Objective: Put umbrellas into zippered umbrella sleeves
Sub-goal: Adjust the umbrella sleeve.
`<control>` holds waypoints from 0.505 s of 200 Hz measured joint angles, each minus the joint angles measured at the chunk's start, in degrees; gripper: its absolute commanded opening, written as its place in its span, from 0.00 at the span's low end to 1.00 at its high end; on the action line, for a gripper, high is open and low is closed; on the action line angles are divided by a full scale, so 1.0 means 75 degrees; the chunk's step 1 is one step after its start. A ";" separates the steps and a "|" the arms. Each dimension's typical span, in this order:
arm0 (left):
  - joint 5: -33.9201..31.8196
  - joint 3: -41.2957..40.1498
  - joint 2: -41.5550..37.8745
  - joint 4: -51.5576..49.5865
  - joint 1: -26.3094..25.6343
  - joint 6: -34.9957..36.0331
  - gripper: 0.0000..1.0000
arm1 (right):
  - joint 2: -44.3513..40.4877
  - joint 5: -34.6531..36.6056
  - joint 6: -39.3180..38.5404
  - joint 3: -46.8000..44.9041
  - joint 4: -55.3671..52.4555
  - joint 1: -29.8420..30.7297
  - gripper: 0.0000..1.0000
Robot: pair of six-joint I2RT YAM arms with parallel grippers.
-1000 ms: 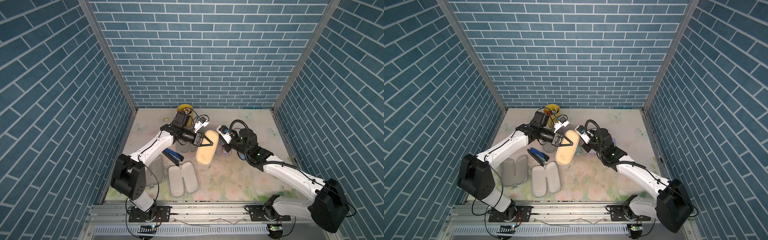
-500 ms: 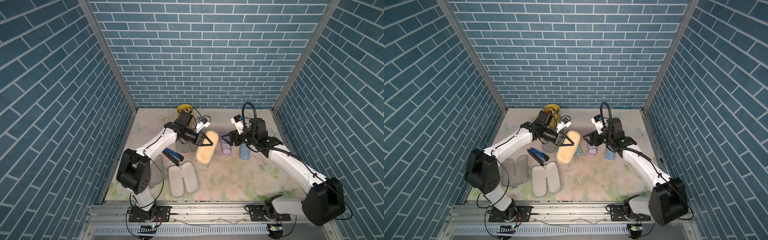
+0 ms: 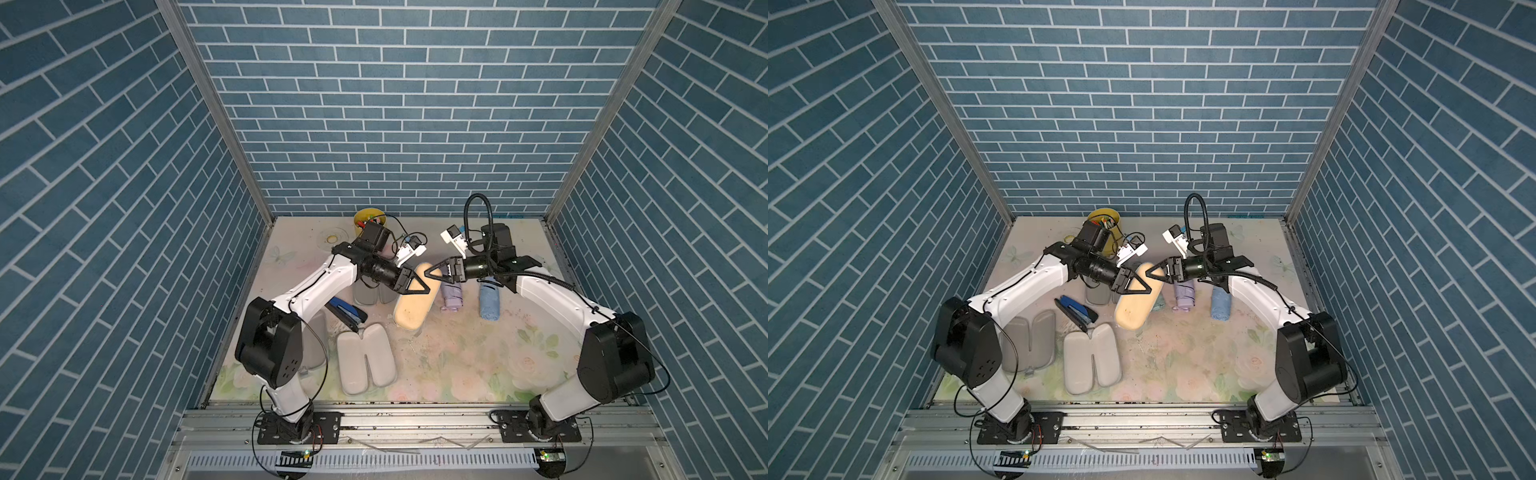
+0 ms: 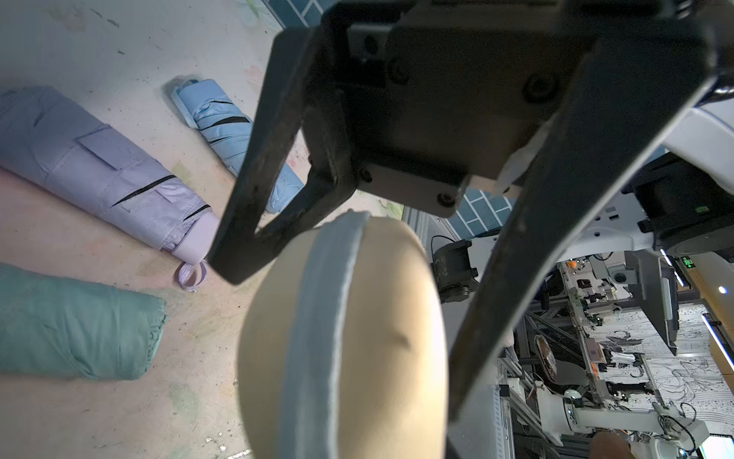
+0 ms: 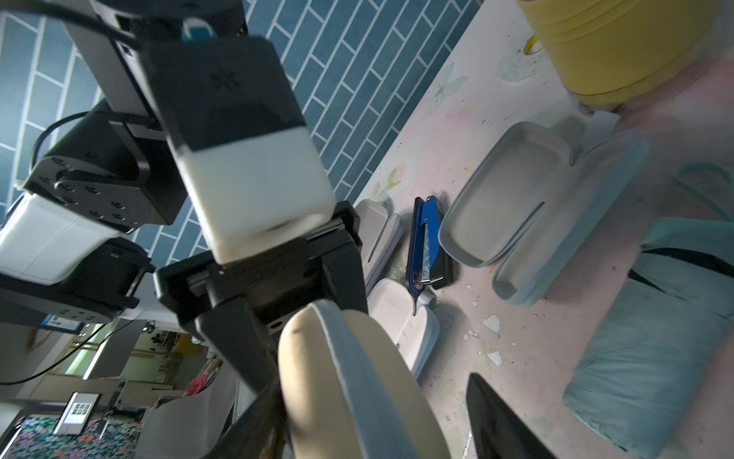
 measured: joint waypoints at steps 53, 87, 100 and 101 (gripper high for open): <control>0.0050 0.0469 0.0058 -0.0198 0.0067 0.0090 0.59 | 0.0012 -0.0493 0.0361 0.0160 0.0466 0.0085 0.30; -0.0254 -0.1011 -0.0761 0.2361 0.0764 -0.2008 0.88 | 0.0041 0.0332 0.1451 -0.0023 0.1384 -0.0017 0.08; -0.0708 -0.2084 -0.1408 0.3681 0.1265 -0.3246 0.98 | 0.0041 0.0787 0.1944 -0.0163 0.1833 -0.0099 0.06; -0.0749 -0.2206 -0.1483 0.3838 0.1323 -0.3383 0.99 | 0.0041 0.0845 0.2002 -0.0178 0.1883 -0.0102 0.06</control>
